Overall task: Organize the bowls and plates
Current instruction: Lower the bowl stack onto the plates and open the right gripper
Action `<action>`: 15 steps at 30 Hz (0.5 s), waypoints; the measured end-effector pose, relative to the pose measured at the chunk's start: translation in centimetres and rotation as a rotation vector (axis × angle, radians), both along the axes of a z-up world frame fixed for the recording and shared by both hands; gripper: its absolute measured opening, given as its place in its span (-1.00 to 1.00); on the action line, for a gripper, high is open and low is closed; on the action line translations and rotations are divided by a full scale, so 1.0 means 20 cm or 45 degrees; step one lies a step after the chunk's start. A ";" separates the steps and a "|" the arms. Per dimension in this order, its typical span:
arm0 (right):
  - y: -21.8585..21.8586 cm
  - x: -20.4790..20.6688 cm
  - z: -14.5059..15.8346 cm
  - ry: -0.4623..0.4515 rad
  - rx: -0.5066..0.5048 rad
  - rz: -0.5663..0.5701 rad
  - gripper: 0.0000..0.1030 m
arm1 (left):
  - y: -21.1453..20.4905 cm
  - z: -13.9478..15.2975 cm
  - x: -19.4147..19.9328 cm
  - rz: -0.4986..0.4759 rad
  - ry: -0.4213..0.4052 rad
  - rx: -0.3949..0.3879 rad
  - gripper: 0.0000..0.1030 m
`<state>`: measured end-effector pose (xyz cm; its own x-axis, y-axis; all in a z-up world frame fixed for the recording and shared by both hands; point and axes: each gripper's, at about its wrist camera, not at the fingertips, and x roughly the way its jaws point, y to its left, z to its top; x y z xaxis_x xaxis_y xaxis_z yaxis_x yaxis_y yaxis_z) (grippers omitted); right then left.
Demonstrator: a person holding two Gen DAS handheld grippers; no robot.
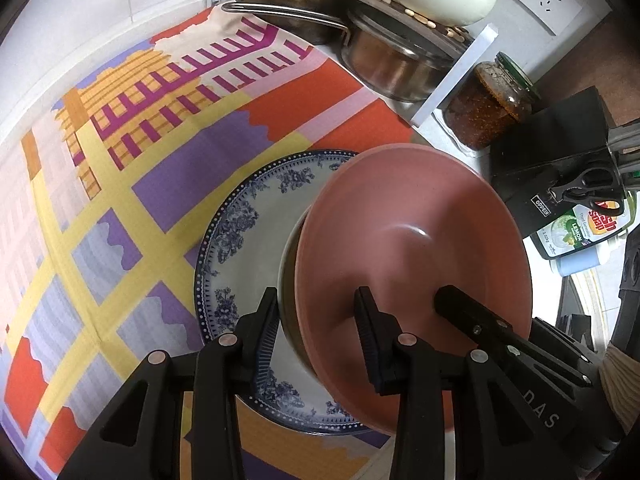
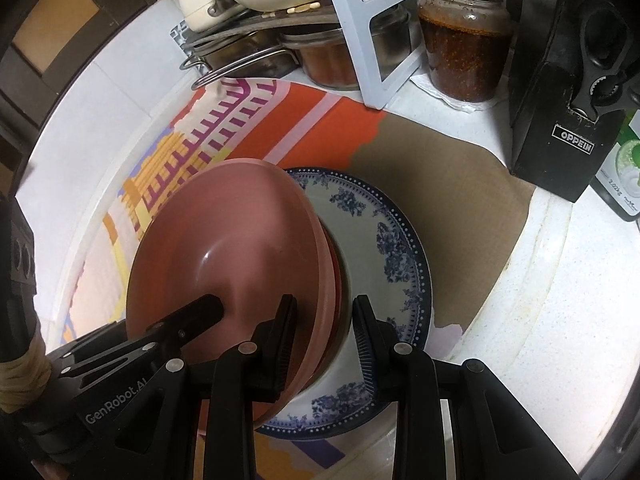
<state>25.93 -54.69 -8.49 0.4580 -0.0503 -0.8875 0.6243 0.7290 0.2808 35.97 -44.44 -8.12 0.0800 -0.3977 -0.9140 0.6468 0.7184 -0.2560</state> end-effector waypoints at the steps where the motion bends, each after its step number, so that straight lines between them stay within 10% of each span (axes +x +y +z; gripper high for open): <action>1: 0.00 0.00 0.00 -0.001 0.002 -0.001 -0.41 | 0.00 0.00 0.00 -0.002 -0.003 0.001 -0.27; 15: -0.03 -0.01 -0.01 -0.044 0.011 0.009 -0.39 | -0.02 0.02 0.00 0.002 -0.091 0.042 -0.24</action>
